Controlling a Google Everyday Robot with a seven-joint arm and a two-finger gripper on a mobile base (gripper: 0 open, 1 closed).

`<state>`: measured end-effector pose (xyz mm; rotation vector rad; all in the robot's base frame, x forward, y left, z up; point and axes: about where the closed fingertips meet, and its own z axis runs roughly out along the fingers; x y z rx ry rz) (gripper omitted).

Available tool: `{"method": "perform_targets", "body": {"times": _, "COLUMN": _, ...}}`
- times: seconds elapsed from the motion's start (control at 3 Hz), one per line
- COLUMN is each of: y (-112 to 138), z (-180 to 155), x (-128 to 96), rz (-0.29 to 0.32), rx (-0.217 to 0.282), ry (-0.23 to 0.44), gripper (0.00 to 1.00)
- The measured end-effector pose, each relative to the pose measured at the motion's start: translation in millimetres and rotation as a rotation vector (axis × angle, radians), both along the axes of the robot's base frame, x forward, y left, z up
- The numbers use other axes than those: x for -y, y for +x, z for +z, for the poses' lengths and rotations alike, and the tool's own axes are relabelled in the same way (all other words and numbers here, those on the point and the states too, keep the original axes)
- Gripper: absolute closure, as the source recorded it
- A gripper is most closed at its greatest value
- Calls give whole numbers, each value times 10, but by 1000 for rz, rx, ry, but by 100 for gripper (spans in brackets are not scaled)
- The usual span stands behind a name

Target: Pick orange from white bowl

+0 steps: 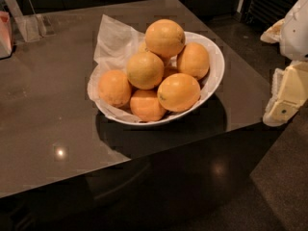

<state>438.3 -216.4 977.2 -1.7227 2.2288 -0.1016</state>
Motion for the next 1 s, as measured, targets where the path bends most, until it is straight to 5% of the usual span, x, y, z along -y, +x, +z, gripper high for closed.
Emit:
{"method": "perform_targets", "body": {"times": 0.33, "y": 12, "z": 37, "x": -19, "rz": 7, "rx": 16, "ry": 7, "gripper": 0}}
{"method": "perform_targets", "body": {"times": 0.67, "y": 196, "z": 165, "x": -263, "rz": 111, "rx": 36, "ry": 58, "gripper": 0}}
{"method": "perform_targets", "body": {"times": 1.0, "y": 511, "z": 293, "x": -733, "rz": 264, "rx": 37, "ry": 115, "gripper": 0}}
